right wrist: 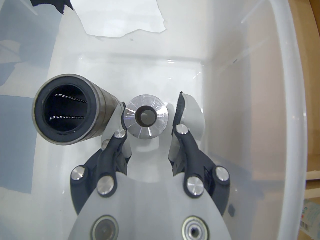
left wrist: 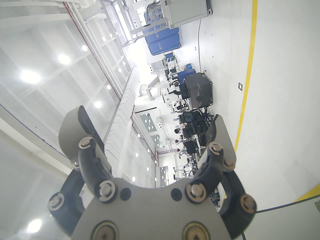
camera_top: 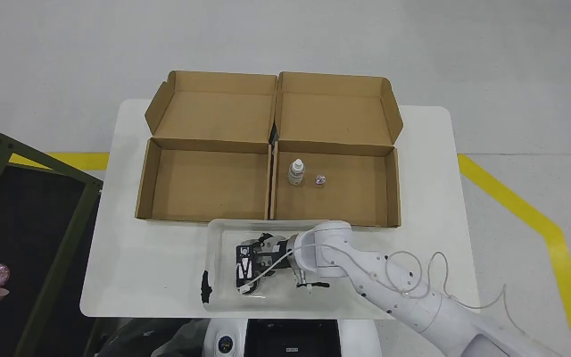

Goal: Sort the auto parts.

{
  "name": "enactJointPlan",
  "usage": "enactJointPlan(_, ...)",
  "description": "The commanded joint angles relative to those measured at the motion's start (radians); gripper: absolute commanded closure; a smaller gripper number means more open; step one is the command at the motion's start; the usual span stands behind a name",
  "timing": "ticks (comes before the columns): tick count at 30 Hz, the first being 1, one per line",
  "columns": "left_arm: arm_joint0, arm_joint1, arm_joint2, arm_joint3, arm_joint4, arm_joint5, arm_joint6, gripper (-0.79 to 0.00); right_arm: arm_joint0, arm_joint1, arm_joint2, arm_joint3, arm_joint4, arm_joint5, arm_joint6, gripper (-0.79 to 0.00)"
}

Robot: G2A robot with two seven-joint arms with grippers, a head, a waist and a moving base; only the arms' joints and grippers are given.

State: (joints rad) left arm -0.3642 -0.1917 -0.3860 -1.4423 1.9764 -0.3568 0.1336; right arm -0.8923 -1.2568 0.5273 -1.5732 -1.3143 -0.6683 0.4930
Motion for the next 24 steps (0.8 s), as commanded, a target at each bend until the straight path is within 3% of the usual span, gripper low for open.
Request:
enactJointPlan(1,0.0,0.0,0.0,0.0,0.0,0.0,0.0,-0.785,0.001,-0.003,0.0,0.003,-0.001,-0.004,-0.002,-0.194)
enactJointPlan(3,0.0,0.0,0.0,0.0,0.0,0.0,0.0,-0.785,0.0,-0.005,0.001,0.004,-0.002,-0.006,-0.004,-0.123)
enactJointPlan(5,0.0,0.0,0.0,0.0,0.0,0.0,0.0,-0.785,-0.001,-0.006,0.004,0.001,-0.001,-0.01,-0.012,-0.003)
enactJointPlan(24,0.0,0.0,0.0,0.0,0.0,0.0,0.0,-0.785,-0.089,0.044,0.18,-0.201,0.011,-0.075,-0.111,0.0)
